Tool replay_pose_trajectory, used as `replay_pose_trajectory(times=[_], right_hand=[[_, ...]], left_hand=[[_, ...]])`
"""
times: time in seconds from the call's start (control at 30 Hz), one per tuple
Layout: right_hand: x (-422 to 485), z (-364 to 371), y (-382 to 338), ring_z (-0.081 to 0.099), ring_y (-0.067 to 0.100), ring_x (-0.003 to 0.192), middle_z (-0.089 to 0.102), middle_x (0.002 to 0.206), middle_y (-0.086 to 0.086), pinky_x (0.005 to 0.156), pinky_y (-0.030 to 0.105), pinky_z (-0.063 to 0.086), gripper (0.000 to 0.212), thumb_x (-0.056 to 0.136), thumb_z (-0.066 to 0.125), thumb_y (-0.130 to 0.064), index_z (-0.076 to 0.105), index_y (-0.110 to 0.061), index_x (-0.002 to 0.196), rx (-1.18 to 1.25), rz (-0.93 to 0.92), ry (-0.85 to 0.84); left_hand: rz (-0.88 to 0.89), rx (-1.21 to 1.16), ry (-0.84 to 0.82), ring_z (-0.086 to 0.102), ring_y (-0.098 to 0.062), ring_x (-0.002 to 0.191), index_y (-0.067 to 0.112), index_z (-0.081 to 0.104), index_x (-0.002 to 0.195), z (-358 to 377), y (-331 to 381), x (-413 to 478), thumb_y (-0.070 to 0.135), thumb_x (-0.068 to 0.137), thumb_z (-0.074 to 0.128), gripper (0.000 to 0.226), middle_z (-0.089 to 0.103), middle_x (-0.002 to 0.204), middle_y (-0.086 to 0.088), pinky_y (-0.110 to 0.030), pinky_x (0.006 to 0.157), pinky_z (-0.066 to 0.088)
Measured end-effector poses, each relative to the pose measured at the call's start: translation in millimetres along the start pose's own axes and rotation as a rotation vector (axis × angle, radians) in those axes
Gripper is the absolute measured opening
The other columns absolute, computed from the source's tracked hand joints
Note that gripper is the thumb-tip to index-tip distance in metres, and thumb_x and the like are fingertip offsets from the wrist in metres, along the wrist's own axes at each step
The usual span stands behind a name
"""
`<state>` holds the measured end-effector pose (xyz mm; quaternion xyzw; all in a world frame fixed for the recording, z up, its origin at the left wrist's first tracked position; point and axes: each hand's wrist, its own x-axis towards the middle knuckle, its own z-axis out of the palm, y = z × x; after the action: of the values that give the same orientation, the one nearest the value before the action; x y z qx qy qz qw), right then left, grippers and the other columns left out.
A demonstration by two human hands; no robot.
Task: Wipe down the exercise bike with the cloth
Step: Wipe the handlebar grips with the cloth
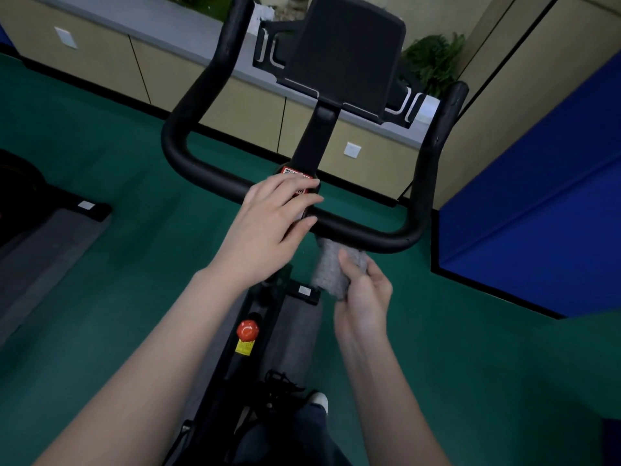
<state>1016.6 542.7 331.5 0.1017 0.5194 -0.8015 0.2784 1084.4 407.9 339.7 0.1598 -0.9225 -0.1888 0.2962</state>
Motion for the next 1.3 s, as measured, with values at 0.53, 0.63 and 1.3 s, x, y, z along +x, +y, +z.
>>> replay_pose_trajectory(times=[0.53, 0.63, 1.3], right_hand=[[-5.0, -9.5, -0.9, 0.071, 0.018, 0.080, 0.073, 0.090, 0.011, 0.070, 0.027, 0.058, 0.016, 0.083, 0.068, 0.002, 0.065, 0.002, 0.099, -0.058, -0.104, 0.100], [-8.0, 2.1, 6.7, 0.069, 0.020, 0.079, 0.071, 0.090, 0.014, 0.071, 0.030, 0.058, 0.019, 0.083, 0.068, 0.004, 0.062, 0.006, 0.101, -0.094, -0.071, 0.089], [-4.8, -19.4, -9.5, 0.069, 0.012, 0.077, 0.071, 0.086, 0.005, 0.068, 0.022, 0.055, 0.014, 0.084, 0.065, 0.005, 0.066, -0.004, 0.094, 0.081, -0.132, 0.194]], left_hand=[[0.009, 0.154, 0.006, 0.042, -0.022, 0.128, 0.016, 0.066, 0.112, 4.3, 5.4, -1.0, 0.035, 0.092, 0.053, 0.031, 0.054, 0.132, 0.001, -0.033, 0.105, 0.024], [0.001, 0.174, 0.008, 0.042, -0.026, 0.128, 0.012, 0.066, 0.112, 3.8, 14.2, 0.5, 0.036, 0.093, 0.051, 0.035, 0.055, 0.129, -0.004, -0.037, 0.106, 0.024], [0.074, 0.150, 0.042, 0.054, -0.019, 0.119, 0.013, 0.071, 0.102, 16.1, 19.1, 9.4, 0.033, 0.092, 0.055, 0.027, 0.070, 0.100, 0.005, -0.032, 0.106, 0.026]])
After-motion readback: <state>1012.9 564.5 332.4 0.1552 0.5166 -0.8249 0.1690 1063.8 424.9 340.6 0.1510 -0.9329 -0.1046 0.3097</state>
